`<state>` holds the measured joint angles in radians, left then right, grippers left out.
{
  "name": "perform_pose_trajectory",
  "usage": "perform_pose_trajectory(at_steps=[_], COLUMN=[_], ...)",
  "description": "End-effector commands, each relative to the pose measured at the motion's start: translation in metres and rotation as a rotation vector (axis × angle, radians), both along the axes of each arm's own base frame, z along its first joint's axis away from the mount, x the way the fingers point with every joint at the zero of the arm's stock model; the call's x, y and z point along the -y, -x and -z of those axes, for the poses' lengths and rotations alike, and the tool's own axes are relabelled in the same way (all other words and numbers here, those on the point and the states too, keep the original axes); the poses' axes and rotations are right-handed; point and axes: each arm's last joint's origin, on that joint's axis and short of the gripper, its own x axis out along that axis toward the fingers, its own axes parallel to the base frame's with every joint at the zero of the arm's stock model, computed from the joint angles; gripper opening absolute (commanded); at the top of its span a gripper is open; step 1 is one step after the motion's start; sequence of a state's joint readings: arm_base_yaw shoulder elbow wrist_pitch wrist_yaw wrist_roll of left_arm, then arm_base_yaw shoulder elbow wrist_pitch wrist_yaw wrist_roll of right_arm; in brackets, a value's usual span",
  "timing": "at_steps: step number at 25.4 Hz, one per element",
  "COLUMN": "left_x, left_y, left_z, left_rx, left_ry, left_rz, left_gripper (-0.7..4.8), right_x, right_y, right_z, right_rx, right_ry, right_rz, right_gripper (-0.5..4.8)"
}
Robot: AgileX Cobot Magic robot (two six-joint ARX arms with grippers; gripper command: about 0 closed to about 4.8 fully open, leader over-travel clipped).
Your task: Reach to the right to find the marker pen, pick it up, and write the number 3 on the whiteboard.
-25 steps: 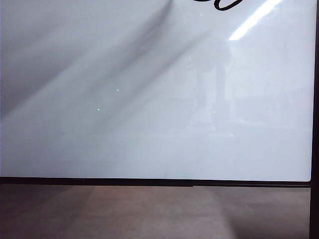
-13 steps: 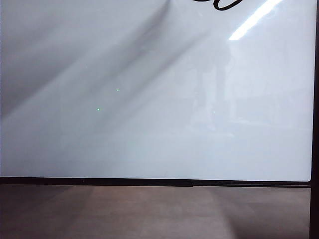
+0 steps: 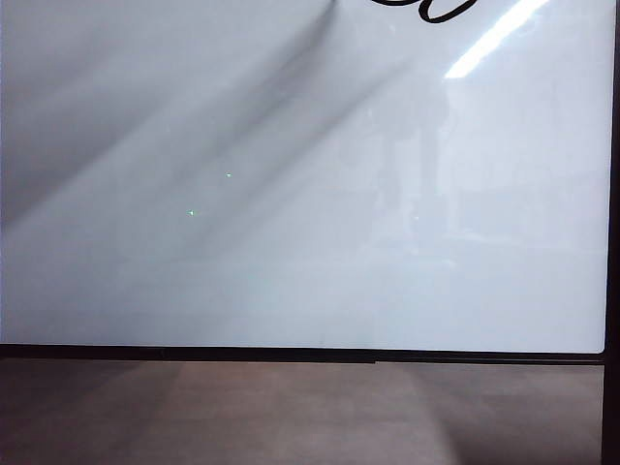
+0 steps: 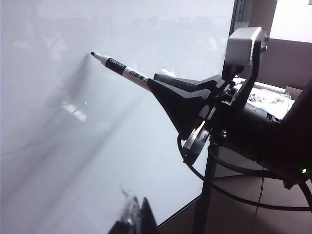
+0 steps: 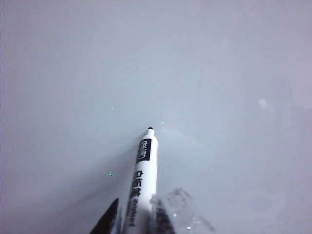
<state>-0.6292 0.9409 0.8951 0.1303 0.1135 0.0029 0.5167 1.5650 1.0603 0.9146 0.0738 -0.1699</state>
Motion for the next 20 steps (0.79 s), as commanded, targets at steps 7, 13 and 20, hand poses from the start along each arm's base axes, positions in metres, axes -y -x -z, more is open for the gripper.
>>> perform_pose_trajectory(at_steps=[7,13,20], left_x=[-0.0011,-0.0011,-0.0011], left_y=[0.0014,0.0014,0.0013], left_z=[-0.0027,-0.0027,-0.0027], left_rx=[0.009,0.009,0.009], left_ry=[0.010,0.010,0.010], left_rz=[0.006,0.005,0.005], left_gripper=[-0.06,-0.06,-0.06], right_x=[-0.0018,-0.0018,-0.0006], right_y=[-0.0029,-0.0030,-0.0034], right_z=[0.0021,0.0021,0.0020], right_rx=[0.014,0.014,0.005], right_ry=[-0.011,-0.012,-0.028], right_rz=[-0.008,-0.005,0.034], right_gripper=[0.43,0.43,0.42])
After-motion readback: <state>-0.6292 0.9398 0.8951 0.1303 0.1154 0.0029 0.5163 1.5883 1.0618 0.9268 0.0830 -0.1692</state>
